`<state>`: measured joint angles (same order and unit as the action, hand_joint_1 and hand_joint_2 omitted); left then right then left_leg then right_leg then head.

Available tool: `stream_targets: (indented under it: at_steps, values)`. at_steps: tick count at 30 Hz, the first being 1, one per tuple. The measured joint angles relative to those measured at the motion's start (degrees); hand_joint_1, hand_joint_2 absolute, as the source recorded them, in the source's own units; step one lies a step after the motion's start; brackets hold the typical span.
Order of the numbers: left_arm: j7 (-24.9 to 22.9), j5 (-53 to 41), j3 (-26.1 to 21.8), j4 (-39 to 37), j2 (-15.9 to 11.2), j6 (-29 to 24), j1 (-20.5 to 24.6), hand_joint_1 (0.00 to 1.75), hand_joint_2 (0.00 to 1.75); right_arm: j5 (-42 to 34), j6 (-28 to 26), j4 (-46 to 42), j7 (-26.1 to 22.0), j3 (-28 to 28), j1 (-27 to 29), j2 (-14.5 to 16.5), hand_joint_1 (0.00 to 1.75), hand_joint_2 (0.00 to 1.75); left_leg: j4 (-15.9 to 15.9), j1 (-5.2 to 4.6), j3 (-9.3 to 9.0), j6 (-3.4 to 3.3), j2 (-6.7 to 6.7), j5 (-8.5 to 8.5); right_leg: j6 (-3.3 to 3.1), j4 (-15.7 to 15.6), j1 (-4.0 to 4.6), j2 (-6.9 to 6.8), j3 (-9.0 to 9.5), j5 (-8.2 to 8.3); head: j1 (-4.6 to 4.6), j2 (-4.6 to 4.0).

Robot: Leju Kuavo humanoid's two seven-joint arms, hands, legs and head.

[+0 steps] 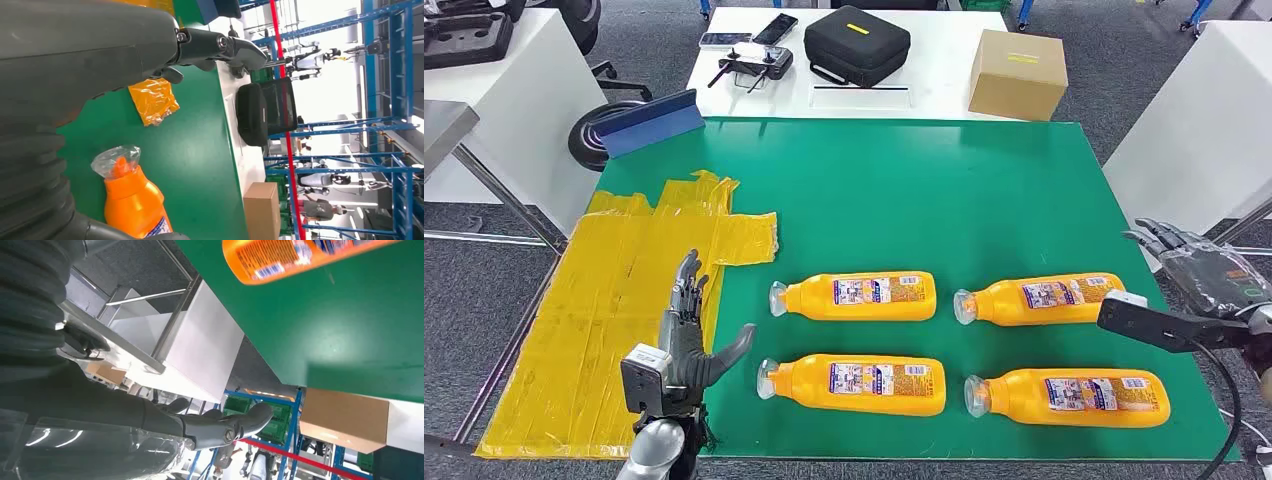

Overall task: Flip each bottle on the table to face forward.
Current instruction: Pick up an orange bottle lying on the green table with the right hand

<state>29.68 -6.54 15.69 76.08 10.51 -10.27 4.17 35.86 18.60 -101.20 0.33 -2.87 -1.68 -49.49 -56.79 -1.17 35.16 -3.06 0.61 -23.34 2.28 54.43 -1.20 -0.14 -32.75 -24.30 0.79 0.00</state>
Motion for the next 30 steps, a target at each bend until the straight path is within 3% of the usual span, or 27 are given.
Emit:
stream_targets:
  at_steps: [6,9,16,23,26,30]
  values:
    - [0.0,0.04,-0.46,-0.54,0.08,0.0,0.08,0.0,1.75,0.89,-0.34,-1.66,0.15,-1.73,2.58,0.14,0.0,1.75,0.0,0.0,-0.02,0.0,-0.02,0.0,0.0,0.0,-0.01,0.02,0.0,0.0,0.02,0.0]
    - [-0.04,0.0,-0.65,-0.79,0.32,-0.22,0.07,0.0,1.75,6.72,-3.78,-2.79,0.88,-2.34,4.49,1.36,0.0,1.75,0.0,0.01,-0.04,0.0,0.0,0.0,0.0,0.0,0.0,-0.01,0.02,0.0,0.03,0.0]
    - [-0.52,-1.26,-1.74,-1.05,0.97,-1.33,-0.18,0.0,1.75,27.43,-17.77,-8.42,3.83,-0.57,13.15,13.05,0.0,1.75,0.02,0.08,-0.03,0.04,0.0,-0.04,-0.01,0.0,0.08,-0.03,0.01,-0.03,0.01,0.0]
    - [-2.3,-2.56,-2.64,-1.41,1.71,-0.99,0.15,0.0,1.75,33.58,-21.09,-12.38,6.67,1.35,17.15,24.35,0.0,1.75,0.05,0.14,-0.05,0.12,-0.04,-0.09,-0.04,0.0,0.09,0.02,-0.01,-0.07,0.01,0.0]
    - [-2.62,-2.75,-2.97,-1.68,1.86,-0.9,0.3,0.0,1.75,33.71,-21.05,-12.7,6.48,1.39,17.78,26.04,0.0,1.75,0.05,0.13,-0.06,0.12,-0.04,-0.08,-0.04,0.0,0.09,0.02,-0.01,-0.07,0.0,0.0]
    - [-2.63,-2.76,-2.98,-1.69,1.86,-0.89,0.31,0.0,1.75,33.71,-21.04,-12.7,6.45,1.39,17.79,26.07,0.0,1.75,0.05,0.13,-0.06,0.12,-0.04,-0.08,-0.04,0.0,0.09,0.02,-0.01,-0.07,0.01,0.0]
